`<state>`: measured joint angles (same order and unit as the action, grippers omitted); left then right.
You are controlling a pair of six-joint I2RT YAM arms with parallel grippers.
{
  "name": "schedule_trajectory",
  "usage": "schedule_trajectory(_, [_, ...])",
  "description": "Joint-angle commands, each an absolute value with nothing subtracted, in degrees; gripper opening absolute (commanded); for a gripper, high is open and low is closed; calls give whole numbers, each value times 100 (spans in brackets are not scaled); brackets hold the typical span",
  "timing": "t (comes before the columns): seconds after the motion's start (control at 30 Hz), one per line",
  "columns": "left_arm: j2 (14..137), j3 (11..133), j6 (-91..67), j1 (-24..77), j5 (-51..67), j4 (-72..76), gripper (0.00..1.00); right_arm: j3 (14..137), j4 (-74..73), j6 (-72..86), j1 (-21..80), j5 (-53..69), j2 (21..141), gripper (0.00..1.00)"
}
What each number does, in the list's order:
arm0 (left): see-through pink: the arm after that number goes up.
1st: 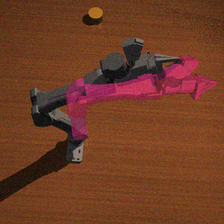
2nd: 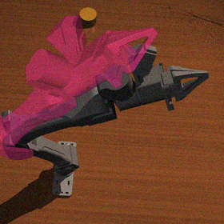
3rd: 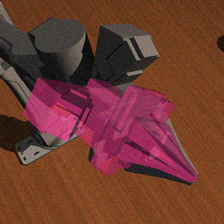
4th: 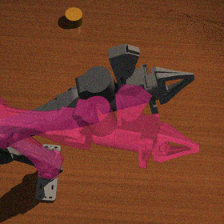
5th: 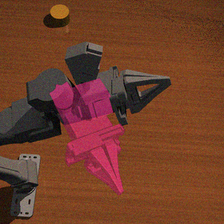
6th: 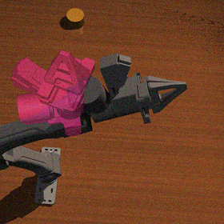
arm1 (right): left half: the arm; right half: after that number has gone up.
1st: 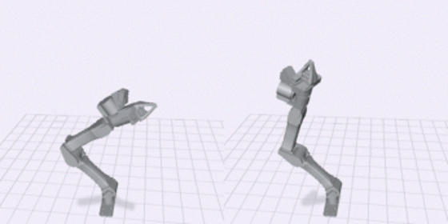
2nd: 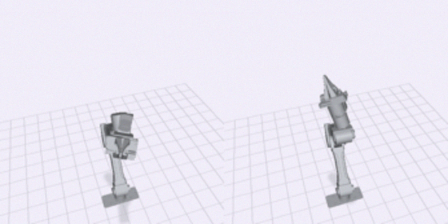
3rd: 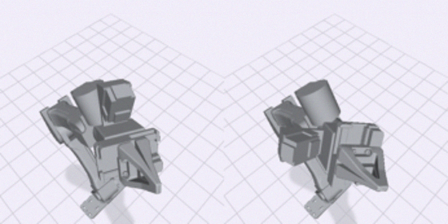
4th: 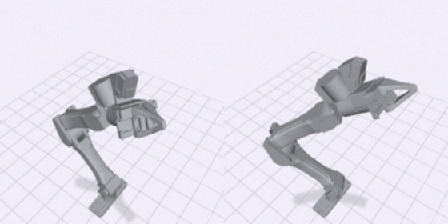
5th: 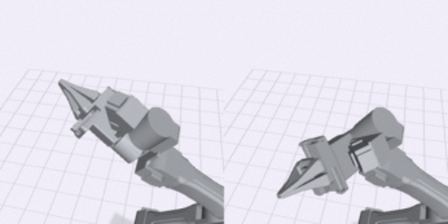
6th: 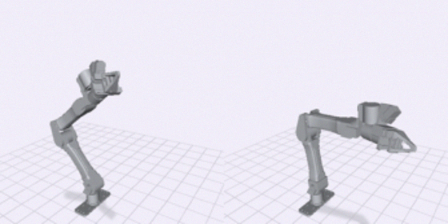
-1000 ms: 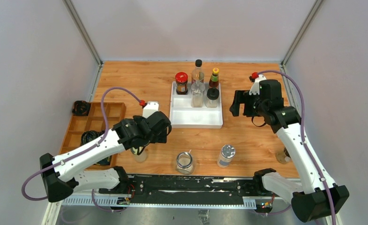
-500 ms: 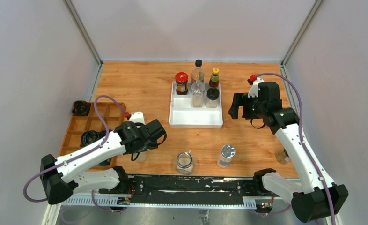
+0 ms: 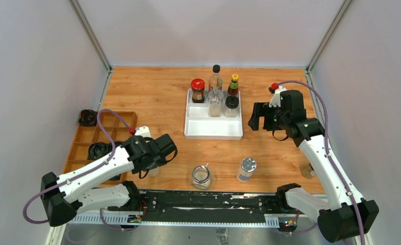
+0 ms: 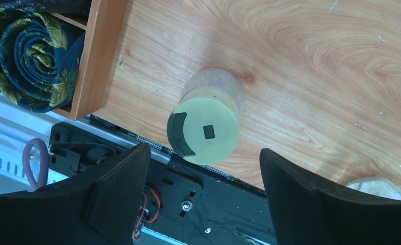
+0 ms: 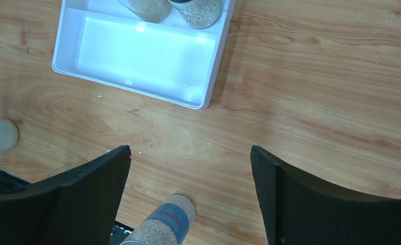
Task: Organize the condiment bottles
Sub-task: Pick up the bottle from the center of the board.
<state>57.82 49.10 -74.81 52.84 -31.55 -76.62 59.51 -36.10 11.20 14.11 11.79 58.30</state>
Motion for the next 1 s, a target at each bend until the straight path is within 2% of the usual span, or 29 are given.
schedule_trajectory(0.0, [5770, 4887, -7658, 5188, -3451, -7717, 84, 5821, -3563, 1203, 1354, 1283, 5749, 93])
schedule_trajectory(0.2, [5777, 4894, -7402, 5005, -3578, -7558, 80, 5789, -3573, 1174, 1354, 1258, 5717, 93])
schedule_trajectory(0.6, [5847, 4604, -6672, 4581, -3109, -6835, 67, 5736, -3572, 1154, 1353, 1250, 5727, 92])
schedule_trajectory(0.8, [5951, 4544, -6516, 4554, -2988, -6587, 54, 5712, -3560, 1148, 1354, 1246, 5725, 92])
schedule_trajectory(0.97, [6071, 4645, -6423, 4544, -3001, -6552, 48, 5681, -3559, 1134, 1351, 1225, 5724, 92])
